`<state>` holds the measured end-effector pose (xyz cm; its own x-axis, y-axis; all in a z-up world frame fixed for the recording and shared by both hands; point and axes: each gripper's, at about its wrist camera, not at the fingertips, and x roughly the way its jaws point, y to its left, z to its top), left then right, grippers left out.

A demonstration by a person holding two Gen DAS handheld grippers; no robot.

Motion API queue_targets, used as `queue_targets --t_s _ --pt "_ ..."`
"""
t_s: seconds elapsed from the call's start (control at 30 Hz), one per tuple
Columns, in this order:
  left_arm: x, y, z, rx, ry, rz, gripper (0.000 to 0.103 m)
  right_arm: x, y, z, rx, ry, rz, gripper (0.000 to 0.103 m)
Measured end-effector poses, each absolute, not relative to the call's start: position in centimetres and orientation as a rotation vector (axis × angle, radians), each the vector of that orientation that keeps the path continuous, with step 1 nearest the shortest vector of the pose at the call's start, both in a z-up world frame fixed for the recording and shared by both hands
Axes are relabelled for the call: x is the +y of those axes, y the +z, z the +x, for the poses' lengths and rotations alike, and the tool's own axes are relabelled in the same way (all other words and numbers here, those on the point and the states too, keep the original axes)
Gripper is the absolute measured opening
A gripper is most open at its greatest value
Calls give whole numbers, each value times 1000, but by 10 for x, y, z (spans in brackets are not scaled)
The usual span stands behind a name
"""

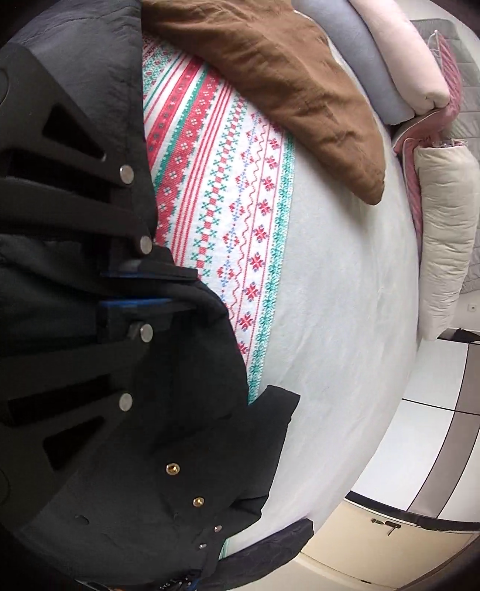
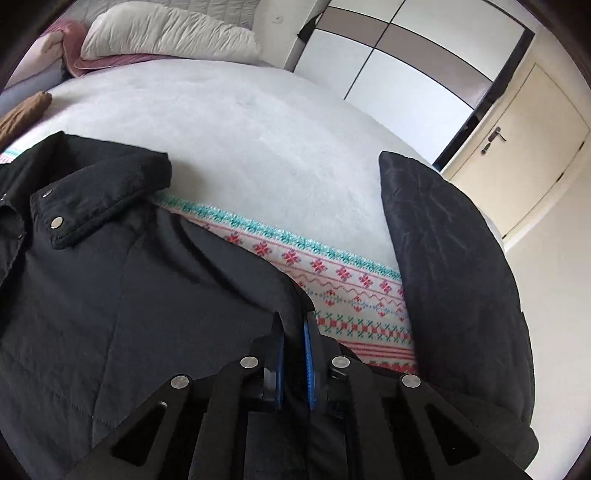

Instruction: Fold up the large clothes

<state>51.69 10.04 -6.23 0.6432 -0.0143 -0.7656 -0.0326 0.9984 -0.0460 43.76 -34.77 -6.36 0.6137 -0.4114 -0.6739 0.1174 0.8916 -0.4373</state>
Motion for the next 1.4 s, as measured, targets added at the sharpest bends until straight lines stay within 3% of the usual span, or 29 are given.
queue_targets --t_s 0.03,0.1,0.13,0.17,0.2,0.3,0.37,0.5,0.6,0.73,0.9,1.0,1.1,1.17,1.4 --pt "95 -69 522 868 42 -11 9 -345 -71 448 865 -345 -393 8" --pt "86 -91 533 947 90 70 19 -342 -97 462 941 -379 -435 11" --pt "84 -94 532 964 95 77 19 -339 -105 462 954 -394 -468 19" --pt "86 -88 524 945 103 73 24 -333 -108 458 932 -418 -518 20" --pt "85 -81 515 919 105 67 38 -329 -105 456 915 -417 -538 24" --pt "88 -49 471 837 19 15 71 -326 -78 430 872 -319 -410 57" --pt "80 -42 442 845 -84 -1 78 -322 -62 408 870 -210 -289 68" --pt "78 -77 404 973 -240 -57 81 -306 -73 368 951 73 -47 82" --pt "108 -99 381 947 -263 -96 73 -337 -108 344 978 33 -13 82" --pt "122 -73 335 968 -248 -58 74 -396 -88 302 903 -36 84 82" --pt "103 -43 258 972 -319 -106 87 -347 -47 242 904 -72 -70 82" --pt "82 -56 212 1000 -360 -76 95 -313 -58 206 959 14 -116 86" --pt "71 -90 174 1105 -366 -27 95 -302 -92 171 1071 32 -150 86" --pt "63 -89 142 1067 -358 82 95 -310 -112 145 1087 25 -130 87" --pt "67 -61 65 1129 -383 147 96 -329 -91 61 1080 39 -149 88"
